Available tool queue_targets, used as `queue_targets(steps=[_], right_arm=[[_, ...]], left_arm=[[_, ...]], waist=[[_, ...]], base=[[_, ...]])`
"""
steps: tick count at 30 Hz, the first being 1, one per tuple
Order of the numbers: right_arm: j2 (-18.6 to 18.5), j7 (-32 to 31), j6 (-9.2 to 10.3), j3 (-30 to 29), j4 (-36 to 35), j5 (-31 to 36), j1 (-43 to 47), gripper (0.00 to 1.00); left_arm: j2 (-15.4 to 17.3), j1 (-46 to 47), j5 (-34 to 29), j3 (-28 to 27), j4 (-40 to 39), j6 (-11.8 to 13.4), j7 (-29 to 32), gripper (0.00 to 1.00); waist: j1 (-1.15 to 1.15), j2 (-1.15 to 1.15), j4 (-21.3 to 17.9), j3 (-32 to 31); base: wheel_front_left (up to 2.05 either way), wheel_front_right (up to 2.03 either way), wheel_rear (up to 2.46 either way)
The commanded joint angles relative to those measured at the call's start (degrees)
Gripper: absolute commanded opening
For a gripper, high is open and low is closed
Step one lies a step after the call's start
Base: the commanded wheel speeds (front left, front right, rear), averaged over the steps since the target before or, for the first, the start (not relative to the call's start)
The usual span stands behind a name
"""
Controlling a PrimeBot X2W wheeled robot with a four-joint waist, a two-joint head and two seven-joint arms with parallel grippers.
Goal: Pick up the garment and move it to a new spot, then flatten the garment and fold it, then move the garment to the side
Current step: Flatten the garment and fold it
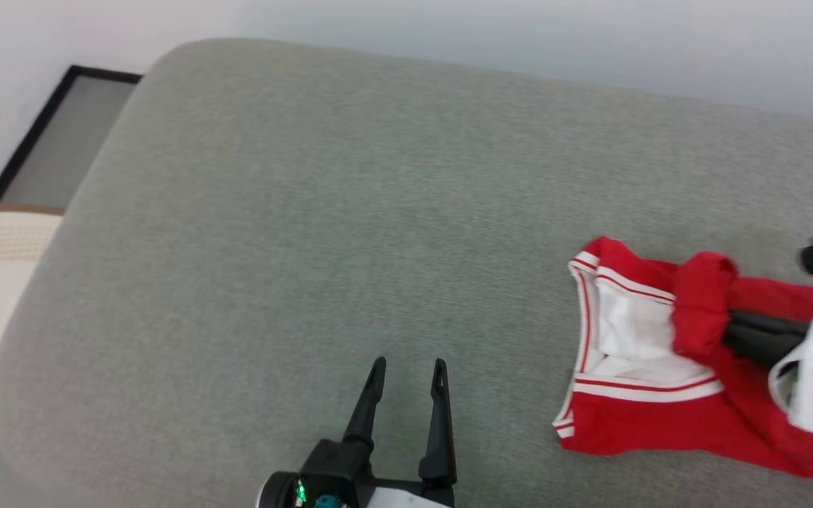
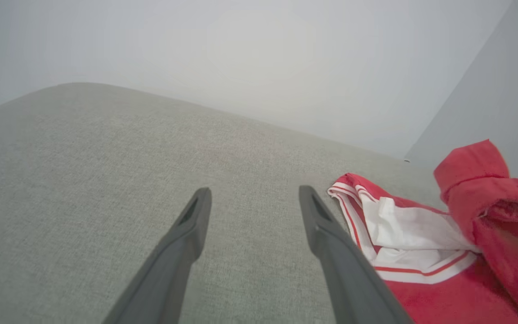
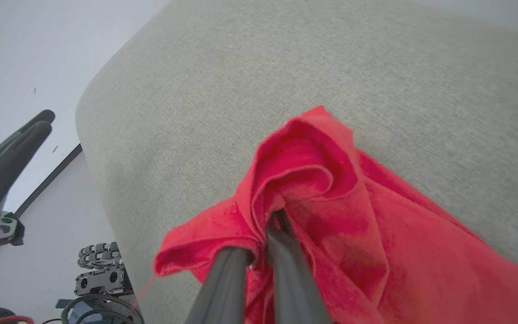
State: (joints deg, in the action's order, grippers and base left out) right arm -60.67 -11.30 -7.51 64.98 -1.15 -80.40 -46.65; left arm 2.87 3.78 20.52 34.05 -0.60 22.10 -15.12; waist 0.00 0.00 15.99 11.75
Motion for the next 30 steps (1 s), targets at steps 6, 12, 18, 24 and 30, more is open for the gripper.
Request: queue_targets(steps=[6,12,18,24,30], right_arm=[[5.52,-2.21,0.06,-0.98,3.2,2.46,0.48,0.0],[10.35,-3.73,0.05,-2.68,7.42,4.4,2.54,0.0],[13.43,-4.13,0.05,-4.68,10.08,7.37,4.71,0.37],[15.26,-4.53,0.05,-7.92,10.65,9.4,6.5,1.0],[16.13,-3.84,0.05,-12.09,9.9,10.56,8.48,1.0]], left_arm=[[0.02,-1.3,0.69,0.5,-0.55,-0.35,-0.01,1.0],[0.02,-1.45,1.46,0.84,-0.98,0.02,-0.01,1.0],[0.02,-0.68,2.1,1.05,-1.01,0.18,-0.01,1.0],[0.03,-0.01,2.22,0.84,-0.58,-0.01,-0.01,1.0],[0.02,0.99,1.56,0.4,0.83,-1.09,-0.01,1.0]], waist=[[0.0,0.0,3.84,-0.26],[0.0,0.0,4.76,-0.17],[0.0,0.0,4.85,-0.02],[0.0,0.0,3.86,-0.05],[0.0,0.0,1.69,-0.52]], base=[[0.0,0.0,0.0],[0.0,0.0,0.0],[0.0,0.0,0.0],[0.0,0.0,0.0],[0.0,0.0,0.0]])
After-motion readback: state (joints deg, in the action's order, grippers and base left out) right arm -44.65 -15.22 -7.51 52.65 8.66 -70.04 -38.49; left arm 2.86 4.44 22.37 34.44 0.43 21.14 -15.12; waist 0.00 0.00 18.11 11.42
